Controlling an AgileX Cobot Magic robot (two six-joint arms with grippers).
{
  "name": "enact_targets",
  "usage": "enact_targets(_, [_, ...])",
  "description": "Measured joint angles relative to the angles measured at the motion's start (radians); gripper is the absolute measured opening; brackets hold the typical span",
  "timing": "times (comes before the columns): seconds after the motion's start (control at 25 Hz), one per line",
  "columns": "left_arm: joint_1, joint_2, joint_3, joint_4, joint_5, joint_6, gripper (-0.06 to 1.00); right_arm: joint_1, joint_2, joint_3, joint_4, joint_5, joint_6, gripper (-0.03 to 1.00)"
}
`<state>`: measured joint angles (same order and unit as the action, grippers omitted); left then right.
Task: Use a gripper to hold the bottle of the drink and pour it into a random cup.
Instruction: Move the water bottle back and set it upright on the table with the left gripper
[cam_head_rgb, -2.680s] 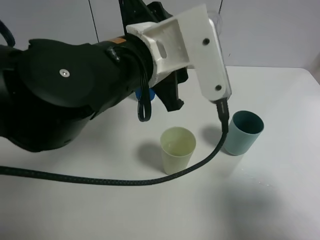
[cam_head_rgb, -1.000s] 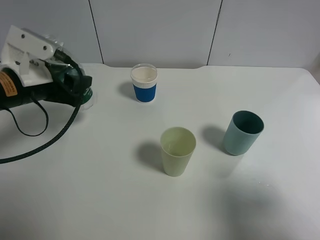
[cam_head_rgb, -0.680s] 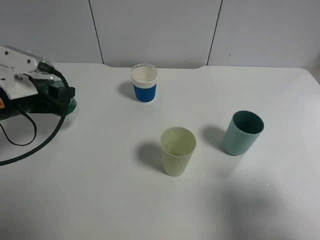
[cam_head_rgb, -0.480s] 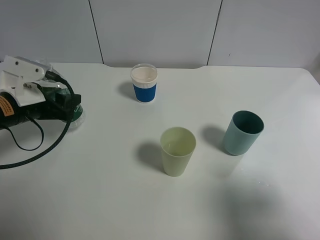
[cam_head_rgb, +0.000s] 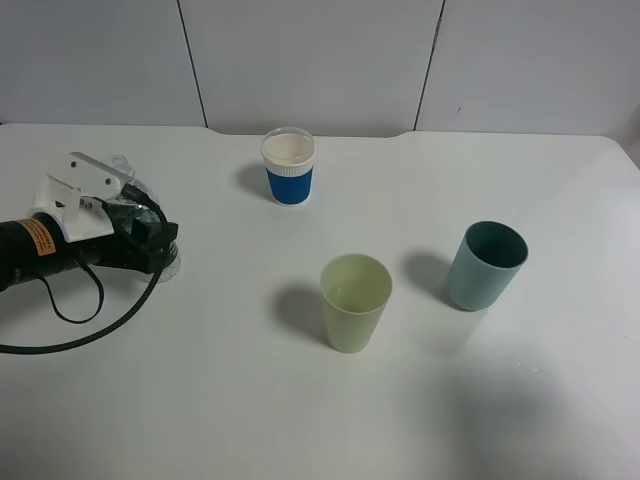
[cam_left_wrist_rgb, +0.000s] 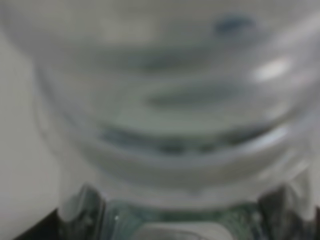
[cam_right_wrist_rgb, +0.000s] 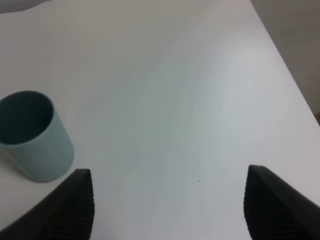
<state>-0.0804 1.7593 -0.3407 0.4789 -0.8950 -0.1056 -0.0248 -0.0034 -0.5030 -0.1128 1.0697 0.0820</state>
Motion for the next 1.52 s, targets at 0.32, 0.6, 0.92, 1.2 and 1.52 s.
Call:
enact_targets(0.32, [0.000,0.003,0.000,0.033,-0.008,0.074,0.55,0.000,0.000,0.000,0.000,0.000,0.000,0.63])
enact_targets(0.6, [0.000,0.003,0.000,0.036,-0.011,0.084,0.55,0.000,0.000,0.000,0.000,0.000,0.000,0.63])
enact_targets(0.92, [0.000,0.003,0.001,0.036,-0.035,0.026,0.60,0.000,0.000,0.000,0.000,0.000,0.000,0.63])
enact_targets(1.2, [0.000,0.003,0.004,0.029,-0.066,-0.108,0.98,0.000,0.000,0.000,0.000,0.000,0.000,0.63])
enact_targets(1.52, [0.000,-0.024,0.015,0.031,-0.066,-0.120,0.99,0.000,0.000,0.000,0.000,0.000,0.000,0.63])
